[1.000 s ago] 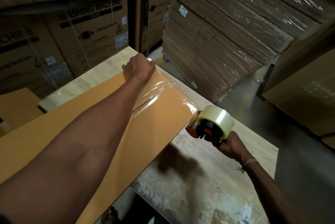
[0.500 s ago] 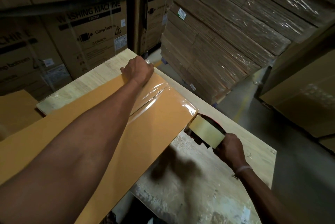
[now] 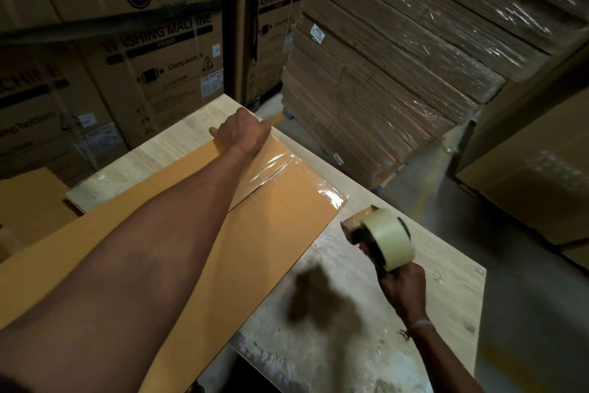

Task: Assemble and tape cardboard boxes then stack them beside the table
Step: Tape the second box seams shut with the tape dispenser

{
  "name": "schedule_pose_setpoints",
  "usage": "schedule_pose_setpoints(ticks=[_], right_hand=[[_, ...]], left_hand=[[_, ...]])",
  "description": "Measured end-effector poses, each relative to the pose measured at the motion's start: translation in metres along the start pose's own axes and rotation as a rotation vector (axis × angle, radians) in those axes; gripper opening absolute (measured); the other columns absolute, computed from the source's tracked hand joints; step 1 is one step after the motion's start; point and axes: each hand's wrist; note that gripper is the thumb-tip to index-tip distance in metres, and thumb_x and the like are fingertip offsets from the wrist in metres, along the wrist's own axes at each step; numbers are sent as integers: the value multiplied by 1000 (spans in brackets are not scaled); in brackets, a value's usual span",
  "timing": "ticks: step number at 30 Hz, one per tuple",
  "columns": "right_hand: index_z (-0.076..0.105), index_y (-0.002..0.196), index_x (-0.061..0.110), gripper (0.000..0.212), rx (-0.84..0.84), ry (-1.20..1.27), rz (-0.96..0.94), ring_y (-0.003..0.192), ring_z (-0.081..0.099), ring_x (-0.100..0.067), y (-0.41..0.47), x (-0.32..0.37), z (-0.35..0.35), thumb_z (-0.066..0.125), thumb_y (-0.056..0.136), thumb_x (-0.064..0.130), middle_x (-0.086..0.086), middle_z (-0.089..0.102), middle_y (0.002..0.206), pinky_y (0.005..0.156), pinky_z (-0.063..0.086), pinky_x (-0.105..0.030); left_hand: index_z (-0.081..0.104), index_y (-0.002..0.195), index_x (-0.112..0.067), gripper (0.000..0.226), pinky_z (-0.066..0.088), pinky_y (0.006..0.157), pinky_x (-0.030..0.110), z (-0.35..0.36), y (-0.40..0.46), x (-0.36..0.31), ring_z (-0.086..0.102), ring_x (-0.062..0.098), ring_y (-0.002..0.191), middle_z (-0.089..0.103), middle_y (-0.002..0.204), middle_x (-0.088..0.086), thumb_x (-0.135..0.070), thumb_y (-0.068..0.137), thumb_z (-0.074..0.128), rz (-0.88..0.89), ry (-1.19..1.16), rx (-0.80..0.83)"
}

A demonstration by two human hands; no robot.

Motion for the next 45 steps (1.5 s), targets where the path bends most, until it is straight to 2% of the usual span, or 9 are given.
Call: schedule_pose_setpoints(ticks=[11,16,19,22,24,30,34,39,45], right_hand=[[78,109,14,30,178,889,231,47,36,-14,46,131,-47,63,94,-7,-6,48,58,43,33,-23],[74,89,10,22,242,1020,266,49,44,-15,55,173,-40,61,94,-7,-8,51,58,48,39,-26],[73,90,3,15,246,1086,339,56,49,-19,60,180,-29,62,93,-6,-10,54,62,55,44,-30],[72,90,-2,9,221,1098,395,58,51,-21,64,178,-22,63,92,-4,-11,55,63,58,45,-33],[69,81,1,12,205,1086,419,58,51,-22,65,177,-20,64,91,-4,-11,55,62,58,45,-33],[67,77,3,13,168,1066,479,56,50,-21,66,182,-15,64,89,-2,-11,56,64,56,43,-32],[66,76,3,12,133,1071,506,56,51,-21,65,182,-13,65,87,-1,-12,57,65,57,44,-32],[66,70,7,17,115,1103,549,55,51,-19,66,184,-12,67,86,2,-8,57,61,57,44,-32],[64,67,8,21,132,1123,550,56,51,-19,68,182,-13,67,86,2,-6,56,59,57,44,-32]], left_hand=[[65,123,-15,39,33,105,47,-2,23,-13,59,35,121,66,129,13,-40,93,60,-119,20,91],[57,140,-9,60,34,108,50,2,28,-7,54,39,130,60,141,19,-56,105,41,-90,-4,102],[49,146,-12,61,38,109,52,0,28,7,49,42,133,53,145,18,-57,105,40,215,-36,35],[69,116,-20,37,45,104,49,-1,32,34,61,25,110,69,117,5,-44,103,44,876,38,81],[74,102,-18,43,48,95,45,0,35,42,63,21,91,73,99,2,-47,101,42,1043,101,185],[68,88,-14,56,48,91,43,-10,41,18,60,23,85,71,94,12,-52,107,32,959,349,381],[67,128,-16,68,33,115,44,-3,5,-5,56,21,122,66,128,7,-57,98,22,1162,426,363],[70,123,-21,46,47,99,36,17,-33,-4,57,7,96,72,118,-3,-45,94,45,1183,116,608],[74,117,-25,67,33,90,41,25,-37,-25,58,19,104,74,108,-1,-63,94,24,1224,526,505]])
Point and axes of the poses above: each hand's wrist, its own y-axis towards the middle knuckle, its own z-axis out of the palm, x = y × z
